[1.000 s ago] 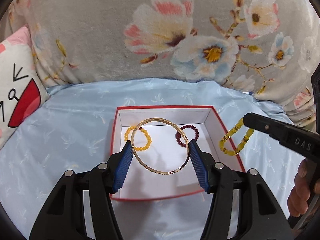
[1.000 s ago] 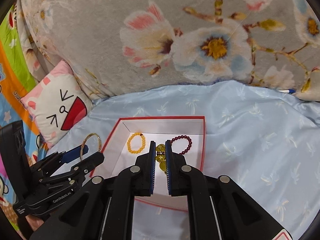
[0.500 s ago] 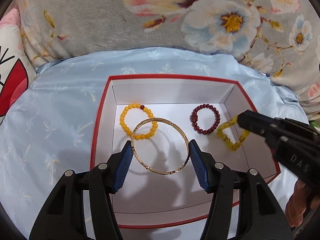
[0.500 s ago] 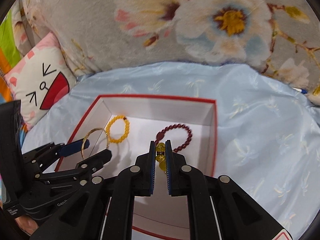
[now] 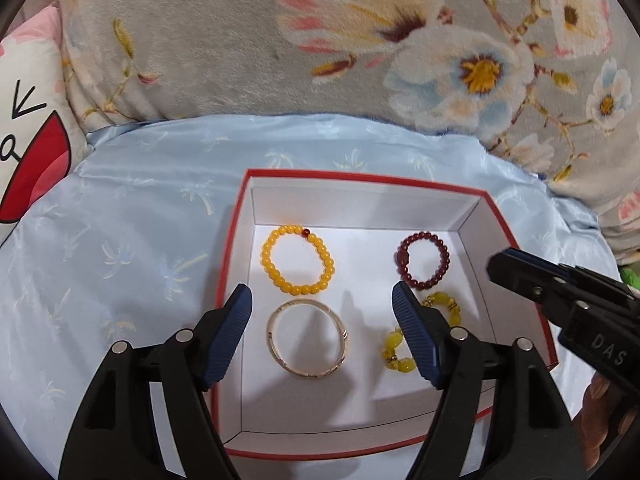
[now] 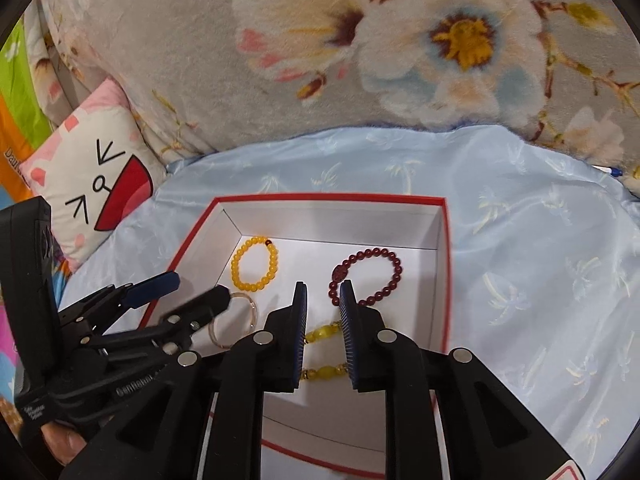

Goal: Organize jewelry
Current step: 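Carry the bangle and yellow bracelet into the red box and release both, then withdraw both tools from the box back over the remaining jewelry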

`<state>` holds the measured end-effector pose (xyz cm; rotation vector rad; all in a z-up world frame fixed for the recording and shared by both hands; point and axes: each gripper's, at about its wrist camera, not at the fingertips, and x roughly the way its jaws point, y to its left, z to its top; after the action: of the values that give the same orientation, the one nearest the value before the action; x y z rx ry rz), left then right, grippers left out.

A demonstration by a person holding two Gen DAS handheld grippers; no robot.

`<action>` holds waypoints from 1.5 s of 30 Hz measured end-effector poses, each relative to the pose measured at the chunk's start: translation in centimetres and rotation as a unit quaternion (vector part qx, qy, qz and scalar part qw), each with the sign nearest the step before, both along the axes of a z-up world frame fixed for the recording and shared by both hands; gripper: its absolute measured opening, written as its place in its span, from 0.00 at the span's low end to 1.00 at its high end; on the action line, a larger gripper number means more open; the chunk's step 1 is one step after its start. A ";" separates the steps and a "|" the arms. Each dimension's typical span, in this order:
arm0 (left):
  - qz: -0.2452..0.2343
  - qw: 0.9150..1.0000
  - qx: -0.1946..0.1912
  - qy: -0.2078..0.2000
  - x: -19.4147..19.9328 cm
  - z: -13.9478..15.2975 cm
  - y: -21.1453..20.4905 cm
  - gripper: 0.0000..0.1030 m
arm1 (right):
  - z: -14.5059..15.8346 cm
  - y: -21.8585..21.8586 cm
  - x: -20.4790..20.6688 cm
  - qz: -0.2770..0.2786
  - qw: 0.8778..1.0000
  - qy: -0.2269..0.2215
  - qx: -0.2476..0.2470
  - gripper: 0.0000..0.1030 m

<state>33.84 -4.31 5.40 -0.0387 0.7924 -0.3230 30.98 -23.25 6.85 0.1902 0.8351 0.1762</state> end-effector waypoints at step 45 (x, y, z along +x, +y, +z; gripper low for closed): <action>-0.022 0.999 0.022 0.024 -22.2 -3.4 4.4 0.67 | -3.3 0.8 -25.0 -0.043 0.998 0.043 -0.035 0.23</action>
<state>11.62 0.07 1.99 0.0127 0.8487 -0.3470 6.01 -22.49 3.53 0.1694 0.9149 0.0578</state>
